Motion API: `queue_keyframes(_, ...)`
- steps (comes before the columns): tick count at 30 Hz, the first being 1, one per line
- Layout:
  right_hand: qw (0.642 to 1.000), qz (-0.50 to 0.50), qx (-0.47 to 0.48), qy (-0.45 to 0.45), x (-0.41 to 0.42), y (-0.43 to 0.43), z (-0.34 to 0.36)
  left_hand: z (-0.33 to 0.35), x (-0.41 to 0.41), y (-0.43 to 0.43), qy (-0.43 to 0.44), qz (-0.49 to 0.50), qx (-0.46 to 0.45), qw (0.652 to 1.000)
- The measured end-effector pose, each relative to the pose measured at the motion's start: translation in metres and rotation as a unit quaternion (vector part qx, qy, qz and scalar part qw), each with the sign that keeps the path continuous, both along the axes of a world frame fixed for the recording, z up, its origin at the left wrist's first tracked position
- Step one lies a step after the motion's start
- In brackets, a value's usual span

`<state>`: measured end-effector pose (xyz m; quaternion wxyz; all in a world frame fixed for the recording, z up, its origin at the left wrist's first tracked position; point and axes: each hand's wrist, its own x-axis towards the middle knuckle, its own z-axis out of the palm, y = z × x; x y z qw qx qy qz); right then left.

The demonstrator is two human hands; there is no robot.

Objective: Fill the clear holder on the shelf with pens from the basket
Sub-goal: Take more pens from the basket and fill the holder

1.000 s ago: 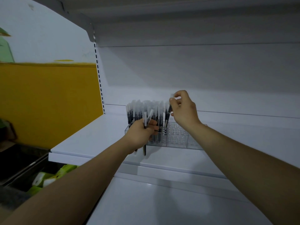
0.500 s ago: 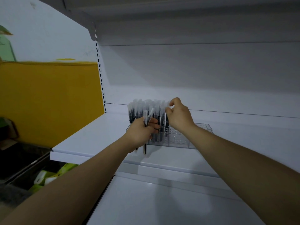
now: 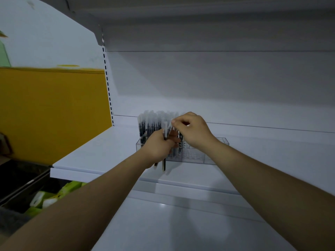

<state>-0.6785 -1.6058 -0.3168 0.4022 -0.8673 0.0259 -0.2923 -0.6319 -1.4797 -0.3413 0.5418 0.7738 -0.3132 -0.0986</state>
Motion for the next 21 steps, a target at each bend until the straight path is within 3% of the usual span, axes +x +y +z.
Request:
queue_keyframes(9,0.974,-0.075,0.176,-0.121,0.002,-0.012,0.020,-0.009,0.007,0.008,0.019,0.004,0.016,1.000)
queue_keyframes(21,0.992,-0.080,0.052,-0.079,0.011,-0.011,-0.003,-0.015,0.018,0.015,0.005,0.001,0.028,1.000)
